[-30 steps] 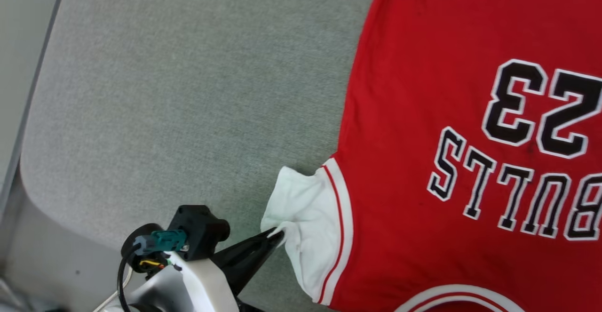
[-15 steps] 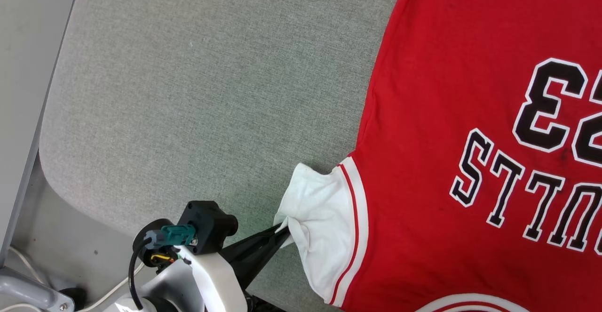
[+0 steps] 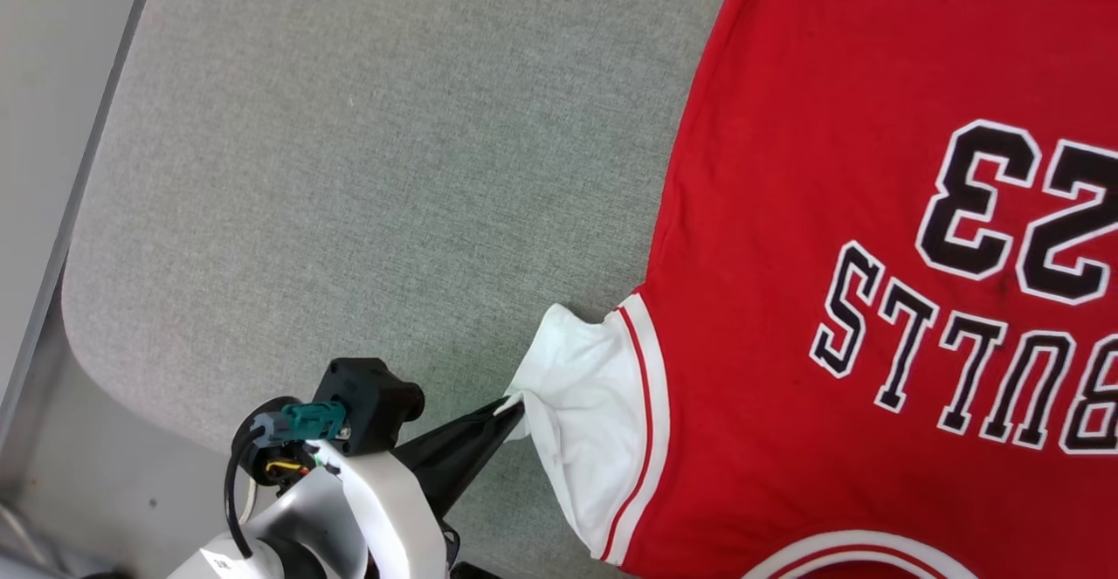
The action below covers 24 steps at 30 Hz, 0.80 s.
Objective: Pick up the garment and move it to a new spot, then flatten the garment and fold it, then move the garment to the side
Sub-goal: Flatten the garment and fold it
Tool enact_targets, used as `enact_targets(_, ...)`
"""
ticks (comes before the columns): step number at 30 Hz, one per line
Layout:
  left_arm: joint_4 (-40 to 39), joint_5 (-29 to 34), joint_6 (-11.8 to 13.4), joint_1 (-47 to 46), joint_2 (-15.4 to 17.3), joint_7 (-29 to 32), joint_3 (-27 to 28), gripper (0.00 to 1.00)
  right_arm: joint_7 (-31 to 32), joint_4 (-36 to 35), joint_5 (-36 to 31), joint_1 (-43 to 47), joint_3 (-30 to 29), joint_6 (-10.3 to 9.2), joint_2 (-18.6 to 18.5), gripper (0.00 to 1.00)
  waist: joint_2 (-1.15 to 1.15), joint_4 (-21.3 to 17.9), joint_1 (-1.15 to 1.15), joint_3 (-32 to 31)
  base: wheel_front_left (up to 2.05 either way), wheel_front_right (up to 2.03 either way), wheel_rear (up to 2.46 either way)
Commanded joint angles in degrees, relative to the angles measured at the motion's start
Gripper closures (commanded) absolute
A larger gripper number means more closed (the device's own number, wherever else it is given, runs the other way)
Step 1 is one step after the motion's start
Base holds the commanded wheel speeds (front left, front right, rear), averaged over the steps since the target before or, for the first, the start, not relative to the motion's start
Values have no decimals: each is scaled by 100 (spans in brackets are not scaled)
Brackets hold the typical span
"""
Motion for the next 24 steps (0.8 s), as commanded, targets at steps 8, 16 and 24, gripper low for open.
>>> enact_targets(8, 94, 63, 193, 44, 51, -23, 79, 100, -313, 293, 243, 1050, -42, -4, 71, 100, 0, -440, 0, -719, 0, 0, 0)
enact_targets(16, 232, 7, 389, 298, 31, -84, 97, 100, -924, 289, 649, 2118, -263, -5, 349, 100, 0, -925, 0, -1402, 0, 0, 0)
enact_targets(24, 326, -89, 630, 578, -62, -217, 170, 100, -1430, 93, 1007, 3183, -424, -6, 516, 100, 0, -1357, 0, -2034, 0, 0, 0)
